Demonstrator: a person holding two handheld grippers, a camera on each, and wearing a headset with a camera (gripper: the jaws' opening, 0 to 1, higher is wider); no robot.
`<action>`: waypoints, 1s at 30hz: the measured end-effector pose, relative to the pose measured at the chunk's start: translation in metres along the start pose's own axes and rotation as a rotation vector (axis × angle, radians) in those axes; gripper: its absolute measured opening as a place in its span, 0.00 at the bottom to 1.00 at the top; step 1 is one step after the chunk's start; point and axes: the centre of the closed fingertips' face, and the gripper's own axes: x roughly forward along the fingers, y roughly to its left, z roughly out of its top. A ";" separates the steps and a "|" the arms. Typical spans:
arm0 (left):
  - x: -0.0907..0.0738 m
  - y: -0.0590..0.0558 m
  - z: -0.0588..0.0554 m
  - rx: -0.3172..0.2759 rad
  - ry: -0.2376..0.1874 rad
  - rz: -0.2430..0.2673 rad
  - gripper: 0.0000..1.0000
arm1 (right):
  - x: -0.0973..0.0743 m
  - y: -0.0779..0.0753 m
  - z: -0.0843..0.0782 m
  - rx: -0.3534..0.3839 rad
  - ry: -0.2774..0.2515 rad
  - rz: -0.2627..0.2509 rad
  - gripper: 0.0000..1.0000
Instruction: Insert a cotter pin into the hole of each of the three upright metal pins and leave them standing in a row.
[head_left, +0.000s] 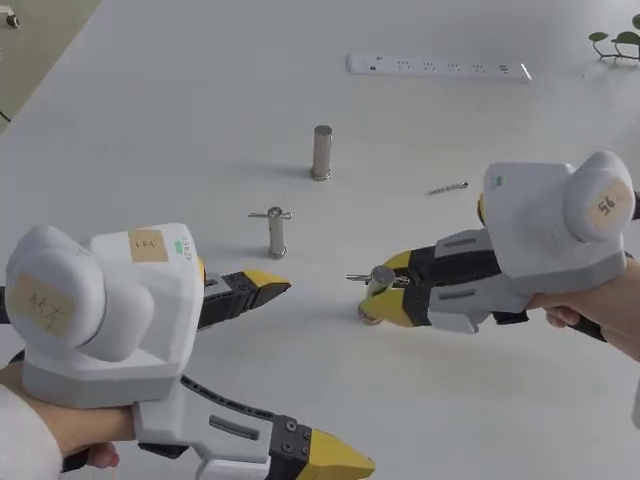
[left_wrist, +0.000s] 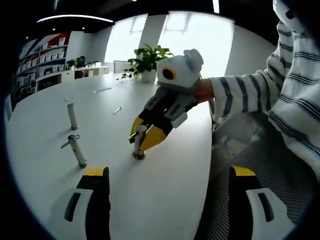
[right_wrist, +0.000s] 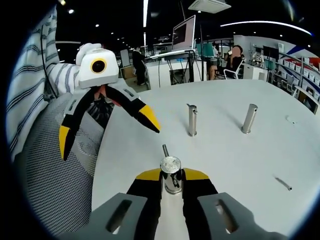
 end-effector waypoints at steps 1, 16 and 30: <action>-0.001 0.000 -0.002 -0.012 0.006 0.002 0.99 | 0.000 0.000 0.000 -0.006 -0.003 0.004 0.10; -0.011 0.004 -0.011 -0.046 0.012 0.037 0.99 | -0.004 -0.006 0.016 -0.056 -0.040 0.021 0.08; -0.013 0.000 -0.014 -0.059 0.018 0.039 0.99 | -0.013 -0.056 0.017 -0.080 -0.022 -0.052 0.08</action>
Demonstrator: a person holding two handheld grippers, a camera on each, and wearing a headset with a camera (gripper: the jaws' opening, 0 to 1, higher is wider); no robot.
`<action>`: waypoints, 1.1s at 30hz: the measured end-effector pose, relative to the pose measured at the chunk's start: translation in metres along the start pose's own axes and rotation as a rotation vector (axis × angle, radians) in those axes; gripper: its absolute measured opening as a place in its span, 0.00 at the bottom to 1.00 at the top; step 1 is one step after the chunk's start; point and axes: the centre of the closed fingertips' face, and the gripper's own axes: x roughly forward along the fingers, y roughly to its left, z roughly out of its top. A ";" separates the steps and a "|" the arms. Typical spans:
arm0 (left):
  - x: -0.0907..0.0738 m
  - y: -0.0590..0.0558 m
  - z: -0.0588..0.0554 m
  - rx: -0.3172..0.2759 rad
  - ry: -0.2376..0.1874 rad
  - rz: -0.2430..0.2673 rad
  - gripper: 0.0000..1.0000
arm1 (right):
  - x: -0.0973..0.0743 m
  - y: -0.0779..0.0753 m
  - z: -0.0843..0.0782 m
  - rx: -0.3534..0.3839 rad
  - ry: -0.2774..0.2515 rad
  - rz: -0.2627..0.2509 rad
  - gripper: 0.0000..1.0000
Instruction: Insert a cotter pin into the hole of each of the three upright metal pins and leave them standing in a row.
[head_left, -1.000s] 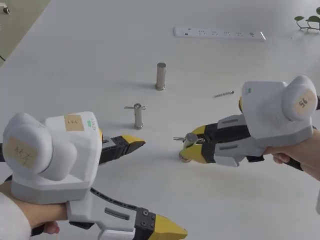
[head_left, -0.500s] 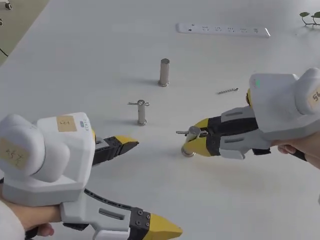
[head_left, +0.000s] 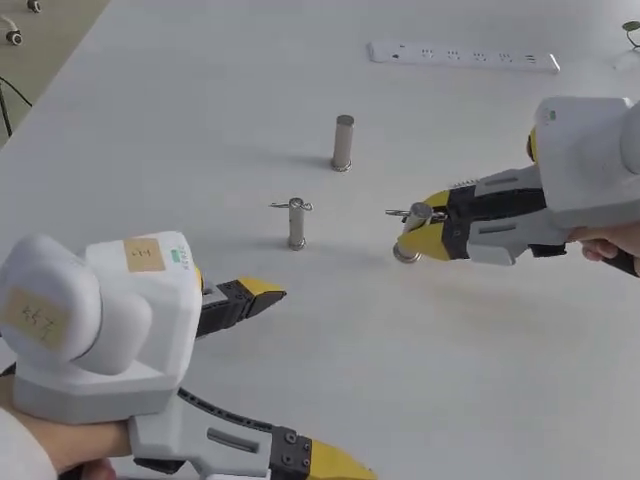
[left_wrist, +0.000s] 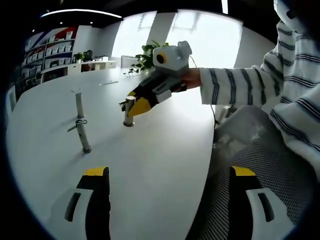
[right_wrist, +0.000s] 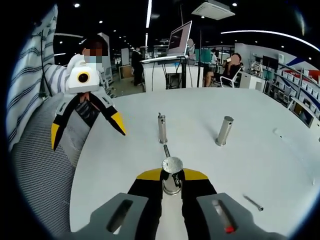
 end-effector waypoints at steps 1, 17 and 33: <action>0.000 0.001 -0.001 -0.002 0.003 0.005 0.99 | 0.000 -0.002 -0.001 0.002 0.001 0.001 0.08; -0.002 0.006 -0.003 -0.019 0.013 0.015 0.99 | 0.009 -0.012 -0.009 0.019 0.010 0.010 0.08; -0.001 0.005 -0.004 -0.018 0.024 0.009 0.99 | 0.008 -0.008 -0.010 0.049 -0.013 -0.028 0.09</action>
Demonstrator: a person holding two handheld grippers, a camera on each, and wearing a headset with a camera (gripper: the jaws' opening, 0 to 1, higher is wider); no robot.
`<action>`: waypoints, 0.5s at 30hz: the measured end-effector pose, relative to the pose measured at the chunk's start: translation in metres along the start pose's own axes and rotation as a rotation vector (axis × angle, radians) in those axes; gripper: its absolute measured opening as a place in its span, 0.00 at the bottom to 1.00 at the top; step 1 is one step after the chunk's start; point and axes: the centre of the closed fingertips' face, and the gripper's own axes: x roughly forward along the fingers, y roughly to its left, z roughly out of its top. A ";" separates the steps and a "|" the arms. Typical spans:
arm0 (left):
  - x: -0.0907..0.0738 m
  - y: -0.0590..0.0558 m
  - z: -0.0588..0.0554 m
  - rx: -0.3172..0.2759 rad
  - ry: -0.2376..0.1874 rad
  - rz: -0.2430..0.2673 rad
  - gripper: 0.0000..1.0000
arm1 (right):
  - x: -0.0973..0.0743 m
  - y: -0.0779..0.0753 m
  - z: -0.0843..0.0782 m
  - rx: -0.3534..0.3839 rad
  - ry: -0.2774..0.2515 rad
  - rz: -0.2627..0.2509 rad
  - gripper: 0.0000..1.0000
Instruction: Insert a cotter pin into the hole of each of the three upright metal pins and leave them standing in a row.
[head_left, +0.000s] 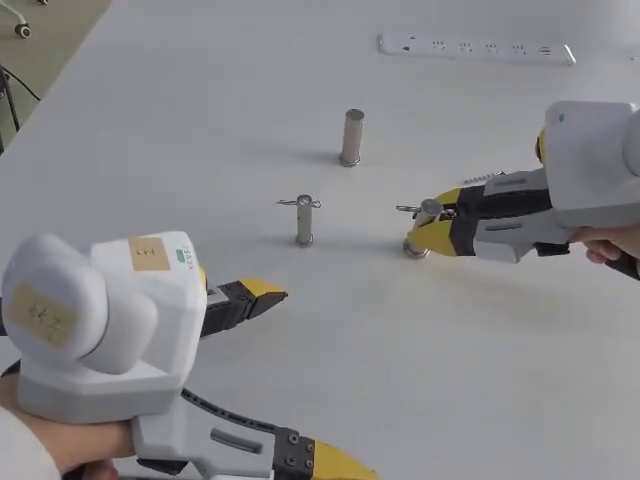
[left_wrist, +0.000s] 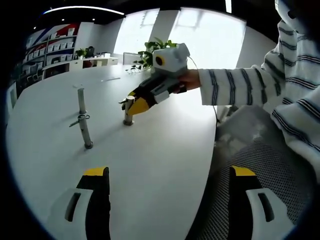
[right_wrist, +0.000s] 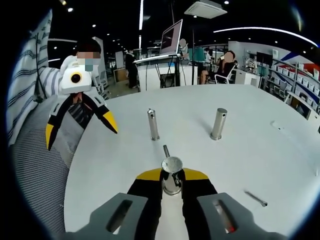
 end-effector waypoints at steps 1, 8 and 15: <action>0.000 0.000 0.000 0.000 0.001 0.000 0.99 | 0.000 0.000 0.000 0.002 0.000 -0.003 0.09; -0.002 0.000 0.002 0.005 0.004 0.005 0.99 | -0.011 -0.008 0.023 0.034 -0.090 -0.067 0.31; -0.007 0.005 0.012 0.022 -0.017 0.026 0.99 | -0.038 0.003 0.031 0.022 -0.097 -0.103 0.36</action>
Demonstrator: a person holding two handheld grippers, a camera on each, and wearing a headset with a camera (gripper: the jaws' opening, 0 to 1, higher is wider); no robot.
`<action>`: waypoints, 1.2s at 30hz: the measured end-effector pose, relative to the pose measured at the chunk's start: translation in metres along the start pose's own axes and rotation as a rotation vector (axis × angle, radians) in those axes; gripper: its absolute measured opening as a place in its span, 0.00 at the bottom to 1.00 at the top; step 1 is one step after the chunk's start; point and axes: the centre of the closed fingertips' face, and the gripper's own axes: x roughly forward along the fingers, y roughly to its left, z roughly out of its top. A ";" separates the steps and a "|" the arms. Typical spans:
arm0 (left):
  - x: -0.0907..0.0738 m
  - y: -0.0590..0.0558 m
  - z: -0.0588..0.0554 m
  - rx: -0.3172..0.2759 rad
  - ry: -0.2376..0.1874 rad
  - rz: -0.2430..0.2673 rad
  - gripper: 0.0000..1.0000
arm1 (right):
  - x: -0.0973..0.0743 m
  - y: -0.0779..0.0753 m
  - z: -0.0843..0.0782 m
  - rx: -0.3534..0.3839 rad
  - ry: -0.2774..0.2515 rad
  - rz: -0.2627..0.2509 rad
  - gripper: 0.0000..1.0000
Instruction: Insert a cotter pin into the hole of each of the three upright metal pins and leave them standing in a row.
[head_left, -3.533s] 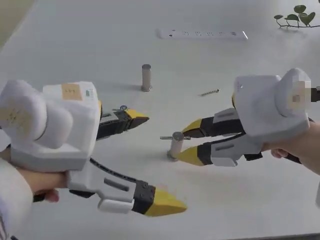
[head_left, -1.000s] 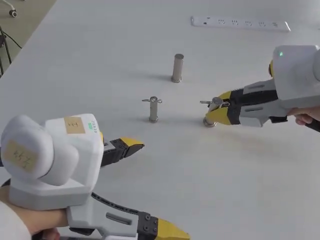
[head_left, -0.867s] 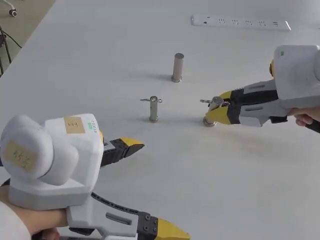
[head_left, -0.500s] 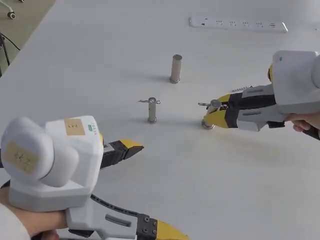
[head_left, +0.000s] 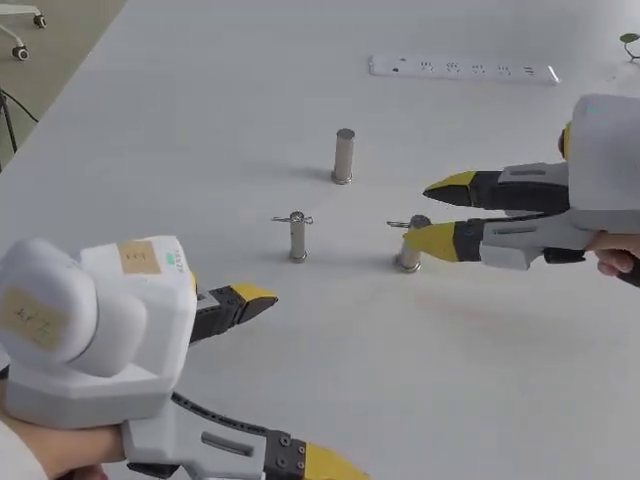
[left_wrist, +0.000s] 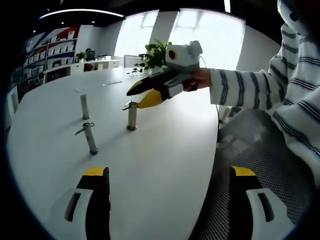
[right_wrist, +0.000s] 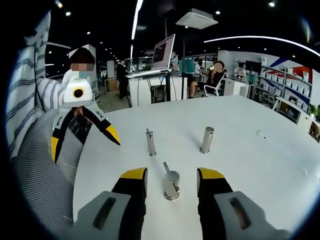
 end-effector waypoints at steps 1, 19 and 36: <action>-0.001 0.001 0.002 0.001 -0.004 0.003 0.99 | -0.004 0.001 0.001 0.002 -0.003 -0.009 0.38; -0.012 0.015 0.029 0.000 -0.080 0.048 0.99 | -0.067 0.022 -0.001 0.156 -0.080 -0.203 0.72; -0.015 0.035 0.052 0.001 -0.091 0.084 0.99 | -0.100 0.016 -0.017 0.352 -0.108 -0.421 0.96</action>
